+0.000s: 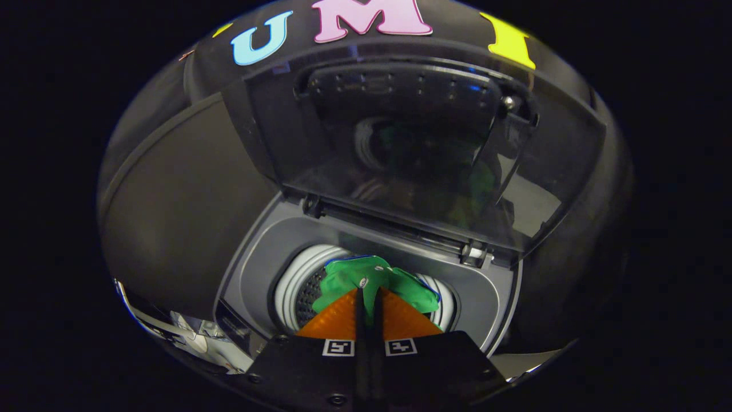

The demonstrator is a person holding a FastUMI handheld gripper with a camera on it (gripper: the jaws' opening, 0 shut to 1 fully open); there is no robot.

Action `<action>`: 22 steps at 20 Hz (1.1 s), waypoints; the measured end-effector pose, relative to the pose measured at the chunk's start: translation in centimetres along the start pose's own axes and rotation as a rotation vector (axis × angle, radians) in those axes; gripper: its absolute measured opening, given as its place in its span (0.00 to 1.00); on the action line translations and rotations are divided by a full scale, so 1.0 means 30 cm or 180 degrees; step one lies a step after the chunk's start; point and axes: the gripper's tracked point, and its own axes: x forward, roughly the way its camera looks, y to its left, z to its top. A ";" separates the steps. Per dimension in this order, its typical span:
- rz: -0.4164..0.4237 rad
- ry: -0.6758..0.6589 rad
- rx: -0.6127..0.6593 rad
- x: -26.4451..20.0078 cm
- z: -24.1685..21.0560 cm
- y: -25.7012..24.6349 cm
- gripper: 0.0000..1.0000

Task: Put the clothes into the washing machine and then close the washing machine lid.

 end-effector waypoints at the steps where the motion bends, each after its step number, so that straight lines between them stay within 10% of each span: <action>1: -0.0033 0.0000 0.0003 0.016 -0.001 -0.005 0.05; 13: -0.0135 0.0093 0.0463 0.089 -0.043 -0.035 0.08; 14: -0.0131 0.0064 0.0465 0.087 -0.034 -0.033 0.14; 18: 0.0018 -0.0013 0.0519 0.099 -0.019 0.002 0.98; 22: -0.0124 -0.0122 0.0430 0.074 -0.014 -0.034 0.99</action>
